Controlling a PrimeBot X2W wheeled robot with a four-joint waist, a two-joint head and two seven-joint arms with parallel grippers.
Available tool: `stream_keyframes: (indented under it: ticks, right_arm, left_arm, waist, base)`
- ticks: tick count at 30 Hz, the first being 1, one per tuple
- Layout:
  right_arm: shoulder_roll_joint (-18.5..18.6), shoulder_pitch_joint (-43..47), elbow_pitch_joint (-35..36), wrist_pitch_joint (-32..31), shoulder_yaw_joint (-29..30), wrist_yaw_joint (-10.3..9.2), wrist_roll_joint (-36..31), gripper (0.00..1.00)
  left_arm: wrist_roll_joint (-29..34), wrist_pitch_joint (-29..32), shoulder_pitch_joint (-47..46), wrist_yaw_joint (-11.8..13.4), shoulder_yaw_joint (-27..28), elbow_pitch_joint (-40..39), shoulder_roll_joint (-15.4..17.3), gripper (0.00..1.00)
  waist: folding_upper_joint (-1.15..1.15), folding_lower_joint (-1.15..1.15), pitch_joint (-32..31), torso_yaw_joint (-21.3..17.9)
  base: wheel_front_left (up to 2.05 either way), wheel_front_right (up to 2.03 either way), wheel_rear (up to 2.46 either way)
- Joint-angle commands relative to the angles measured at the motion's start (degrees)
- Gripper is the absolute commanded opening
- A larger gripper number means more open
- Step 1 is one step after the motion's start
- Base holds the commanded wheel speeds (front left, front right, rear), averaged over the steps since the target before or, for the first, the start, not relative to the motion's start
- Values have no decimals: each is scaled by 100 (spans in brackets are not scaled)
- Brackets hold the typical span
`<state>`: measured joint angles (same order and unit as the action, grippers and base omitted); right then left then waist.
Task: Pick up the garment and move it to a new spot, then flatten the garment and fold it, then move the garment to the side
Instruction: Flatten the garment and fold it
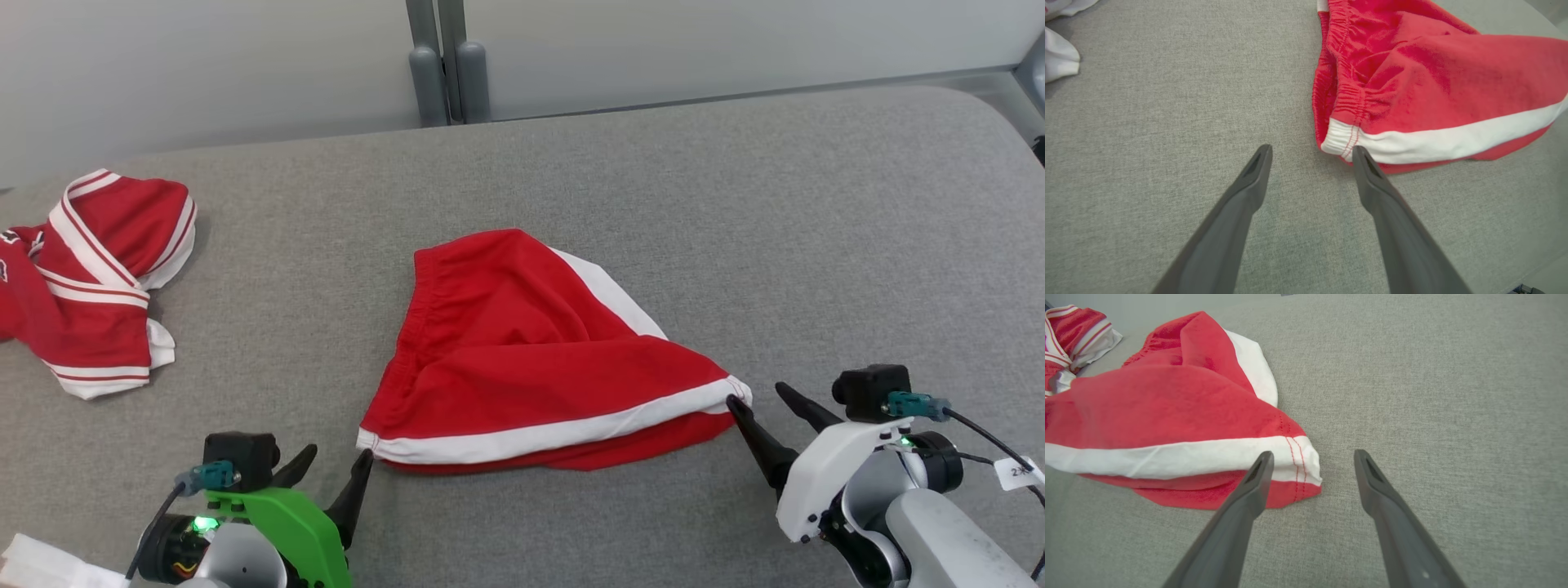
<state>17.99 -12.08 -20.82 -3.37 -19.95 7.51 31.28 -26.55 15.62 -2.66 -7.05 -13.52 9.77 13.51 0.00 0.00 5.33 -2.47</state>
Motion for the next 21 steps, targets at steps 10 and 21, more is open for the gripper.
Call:
stream_keyframes:
  ticks: [10, 21]
  right_arm:
    - [109, -725, -583, -128, -979, -4, 565, 100]
    - [302, -961, -856, 506, -1612, -5, 988, 0]
  left_arm:
    - [-561, 345, -595, -45, -629, 203, 390, 100]
    - [-988, 23, -757, -48, -1182, 278, 721, 0]
  waist:
    - [0, 0, 396, -7]
    - [0, 0, 321, 13]
  base:
    - [0, 0, 0]
    - [0, 0, 0]
